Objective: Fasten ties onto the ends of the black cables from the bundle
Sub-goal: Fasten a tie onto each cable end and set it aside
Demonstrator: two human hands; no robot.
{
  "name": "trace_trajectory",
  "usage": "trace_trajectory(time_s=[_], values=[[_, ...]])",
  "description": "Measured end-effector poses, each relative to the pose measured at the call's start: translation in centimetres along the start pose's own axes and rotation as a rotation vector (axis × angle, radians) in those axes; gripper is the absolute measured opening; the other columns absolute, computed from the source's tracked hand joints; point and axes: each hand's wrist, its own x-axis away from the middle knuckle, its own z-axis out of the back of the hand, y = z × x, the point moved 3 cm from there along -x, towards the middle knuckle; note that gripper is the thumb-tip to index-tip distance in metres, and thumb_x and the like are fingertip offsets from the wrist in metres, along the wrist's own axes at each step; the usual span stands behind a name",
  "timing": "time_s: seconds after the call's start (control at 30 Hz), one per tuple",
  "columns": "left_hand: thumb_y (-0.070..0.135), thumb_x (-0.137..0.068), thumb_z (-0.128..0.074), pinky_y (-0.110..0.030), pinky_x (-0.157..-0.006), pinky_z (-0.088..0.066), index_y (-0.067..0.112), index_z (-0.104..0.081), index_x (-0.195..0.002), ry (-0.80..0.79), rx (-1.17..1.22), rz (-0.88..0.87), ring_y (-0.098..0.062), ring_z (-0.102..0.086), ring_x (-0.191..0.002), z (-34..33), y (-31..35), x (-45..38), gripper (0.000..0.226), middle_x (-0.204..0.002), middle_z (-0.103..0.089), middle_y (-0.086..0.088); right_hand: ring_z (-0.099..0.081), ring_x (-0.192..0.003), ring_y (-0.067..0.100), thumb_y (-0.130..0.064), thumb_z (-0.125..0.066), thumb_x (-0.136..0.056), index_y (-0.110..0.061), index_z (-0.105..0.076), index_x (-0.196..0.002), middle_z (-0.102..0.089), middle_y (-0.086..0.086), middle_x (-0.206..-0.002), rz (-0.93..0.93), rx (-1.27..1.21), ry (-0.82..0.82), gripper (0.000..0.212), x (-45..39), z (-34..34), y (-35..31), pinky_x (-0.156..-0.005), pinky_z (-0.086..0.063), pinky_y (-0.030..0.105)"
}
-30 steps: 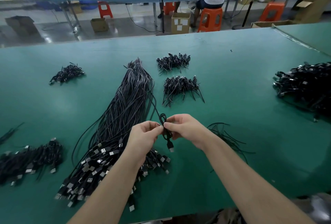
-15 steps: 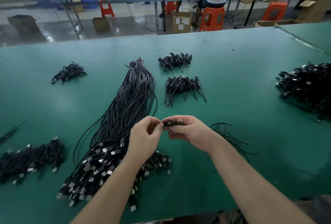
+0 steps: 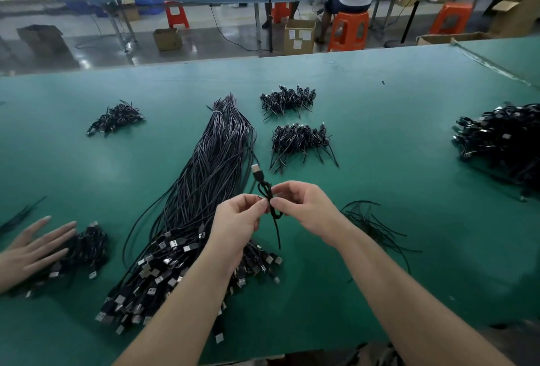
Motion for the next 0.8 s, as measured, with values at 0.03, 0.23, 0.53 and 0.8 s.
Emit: trace_trajectory(time_s=[0.03, 0.23, 0.53, 0.8], values=[[0.013, -0.093, -0.071, -0.021, -0.057, -0.045, 0.011, -0.072, -0.082, 0.028, -0.083, -0.072, -0.008, -0.052, -0.056, -0.1, 0.2, 0.1, 0.011, -0.06, -0.062, 0.003, -0.063, -0.078, 0.014, -0.02, -0.07, -0.094, -0.021, -0.066, -0.11, -0.076, 0.005, -0.092, -0.026, -0.015, -0.002, 0.016, 0.0, 0.0, 0.0, -0.085, -0.055, 0.043], [0.005, -0.093, -0.066, -0.029, -0.067, -0.05, 0.009, -0.068, -0.09, 0.132, -0.78, -0.828, -0.016, -0.06, -0.072, -0.8, 2.0, 1.9, 0.006, -0.084, -0.066, 0.002, -0.058, -0.065, 0.012, -0.009, -0.062, -0.097, -0.018, -0.064, -0.091, -0.063, 0.002, -0.075, -0.202, -0.31, -0.103, 0.011, -0.4, -0.3, -0.1, -0.064, -0.056, 0.03], [0.013, -0.095, -0.067, -0.017, -0.054, -0.042, 0.016, -0.071, -0.082, 0.019, -0.276, -0.146, -0.001, -0.052, -0.051, -0.3, 0.3, -0.1, 0.014, -0.058, -0.063, 0.009, -0.067, -0.084, 0.011, 0.001, -0.067, -0.092, -0.005, -0.071, -0.111, -0.073, 0.009, -0.098, -0.066, -0.259, -0.161, 0.021, 0.0, 0.4, 0.5, -0.081, -0.059, 0.027], [0.014, -0.094, -0.07, -0.018, -0.051, -0.039, 0.012, -0.071, -0.081, -0.032, -0.136, -0.044, -0.009, -0.047, -0.052, -0.5, -0.5, -0.3, 0.013, -0.061, -0.058, 0.001, -0.06, -0.07, 0.008, -0.018, -0.074, -0.091, -0.019, -0.077, -0.096, -0.073, 0.001, -0.08, 0.006, 0.027, -0.054, 0.006, -0.2, 0.9, 0.5, -0.067, -0.051, 0.026]])
